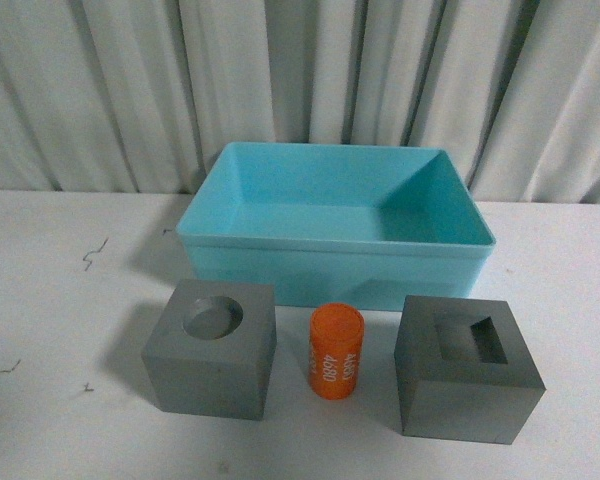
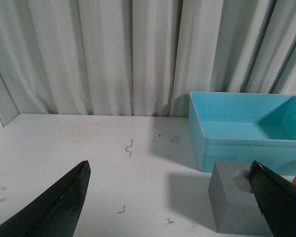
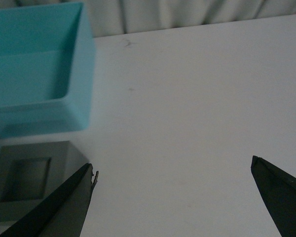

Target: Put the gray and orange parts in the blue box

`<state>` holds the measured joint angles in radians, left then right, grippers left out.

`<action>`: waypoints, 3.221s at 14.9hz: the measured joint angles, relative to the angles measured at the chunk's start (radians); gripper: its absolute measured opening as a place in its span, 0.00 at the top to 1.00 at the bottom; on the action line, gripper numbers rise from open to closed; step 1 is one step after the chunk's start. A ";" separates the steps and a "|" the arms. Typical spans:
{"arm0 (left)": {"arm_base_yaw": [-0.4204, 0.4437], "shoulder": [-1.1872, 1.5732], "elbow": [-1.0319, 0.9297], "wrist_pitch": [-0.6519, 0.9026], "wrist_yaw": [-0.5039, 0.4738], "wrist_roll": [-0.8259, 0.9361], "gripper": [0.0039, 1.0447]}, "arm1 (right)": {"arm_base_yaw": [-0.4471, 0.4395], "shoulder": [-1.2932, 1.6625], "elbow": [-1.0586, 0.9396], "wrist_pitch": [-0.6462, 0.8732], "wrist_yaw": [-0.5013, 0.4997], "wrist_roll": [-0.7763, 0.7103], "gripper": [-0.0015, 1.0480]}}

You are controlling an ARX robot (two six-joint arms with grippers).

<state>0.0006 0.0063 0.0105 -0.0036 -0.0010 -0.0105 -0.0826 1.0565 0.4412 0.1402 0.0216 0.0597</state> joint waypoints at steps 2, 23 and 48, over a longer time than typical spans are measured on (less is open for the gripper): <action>0.000 0.000 0.000 0.000 0.000 0.000 0.06 | 0.177 0.162 0.001 0.116 0.057 0.018 0.06; 0.000 0.000 0.000 0.000 0.000 0.000 0.06 | 0.397 0.736 0.163 0.303 0.218 0.262 0.19; 0.000 0.000 0.000 0.000 0.000 0.000 0.06 | 0.345 1.039 0.803 0.421 0.188 0.168 0.83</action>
<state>0.0006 0.0063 0.0105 -0.0032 -0.0010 -0.0105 0.2623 2.0956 1.2442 0.5613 0.2096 0.2276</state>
